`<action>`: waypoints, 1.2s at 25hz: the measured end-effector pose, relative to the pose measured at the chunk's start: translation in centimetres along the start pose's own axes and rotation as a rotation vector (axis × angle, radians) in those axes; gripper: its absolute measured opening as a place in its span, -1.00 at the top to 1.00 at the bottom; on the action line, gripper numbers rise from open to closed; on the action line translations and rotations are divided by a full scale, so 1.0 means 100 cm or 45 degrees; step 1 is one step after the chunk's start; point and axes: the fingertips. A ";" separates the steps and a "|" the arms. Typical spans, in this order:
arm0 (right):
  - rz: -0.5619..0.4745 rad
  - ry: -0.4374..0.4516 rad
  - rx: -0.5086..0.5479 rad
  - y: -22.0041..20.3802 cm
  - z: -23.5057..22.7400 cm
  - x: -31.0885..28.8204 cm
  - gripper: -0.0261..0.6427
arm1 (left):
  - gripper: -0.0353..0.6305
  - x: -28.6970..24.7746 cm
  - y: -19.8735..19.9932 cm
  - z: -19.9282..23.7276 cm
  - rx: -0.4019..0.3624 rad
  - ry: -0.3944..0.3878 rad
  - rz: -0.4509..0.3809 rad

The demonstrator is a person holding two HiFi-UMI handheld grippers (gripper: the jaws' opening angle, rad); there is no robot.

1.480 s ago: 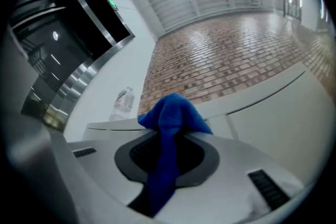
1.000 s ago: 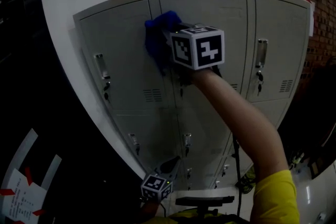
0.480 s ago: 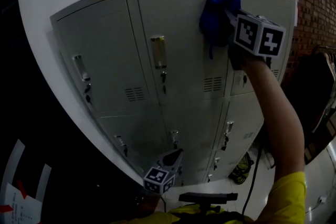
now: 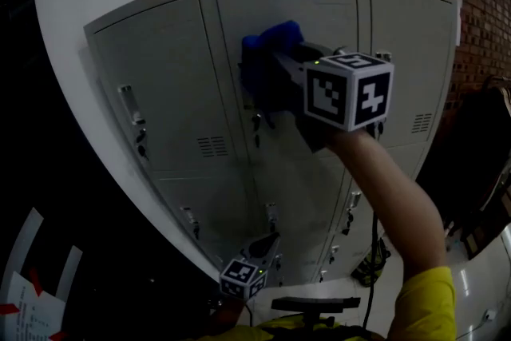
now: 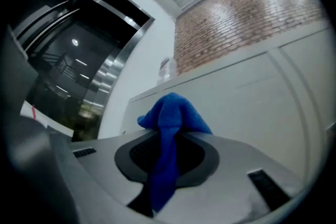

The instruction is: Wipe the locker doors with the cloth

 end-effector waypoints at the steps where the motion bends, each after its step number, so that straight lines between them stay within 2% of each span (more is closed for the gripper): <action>1: 0.044 0.057 0.003 -0.017 0.023 -0.011 0.72 | 0.88 0.005 -0.002 0.004 0.006 0.027 -0.001; 3: 0.123 0.110 0.009 -0.048 0.050 -0.034 0.72 | 0.88 0.015 -0.004 0.011 0.019 0.079 -0.005; 5: 0.160 0.107 0.006 -0.068 0.054 -0.052 0.72 | 0.88 0.026 -0.008 0.018 0.032 0.128 0.000; 9: 0.125 0.094 0.034 -0.072 0.045 -0.051 0.73 | 0.88 0.039 -0.013 0.028 0.064 0.198 0.034; 12: 0.112 0.043 0.063 -0.069 0.021 -0.037 0.73 | 0.88 0.027 -0.015 0.033 0.065 0.177 0.009; 15: 0.100 -0.063 0.091 -0.065 -0.020 -0.014 0.73 | 0.88 0.007 -0.005 0.027 0.038 0.119 -0.022; 22: 0.065 -0.439 0.090 -0.048 -0.145 0.061 0.72 | 0.88 -0.043 0.007 -0.002 -0.025 -0.045 0.004; 25: 0.045 -0.501 0.042 -0.041 -0.168 0.076 0.72 | 0.88 -0.050 0.014 -0.007 -0.047 -0.068 -0.012; 27: 0.018 -0.483 0.035 -0.038 -0.159 0.075 0.72 | 0.88 -0.047 0.016 -0.004 -0.062 -0.050 -0.006; 30: 0.022 -0.299 -0.001 -0.051 -0.108 0.055 0.72 | 0.88 -0.035 0.011 0.004 -0.047 -0.007 -0.009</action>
Point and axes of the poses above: the fingertips, and each gripper's own axes: x backward along the fingers, z to its left, y out of its top, and after that the axes turned 9 degrees about -y, right-handed
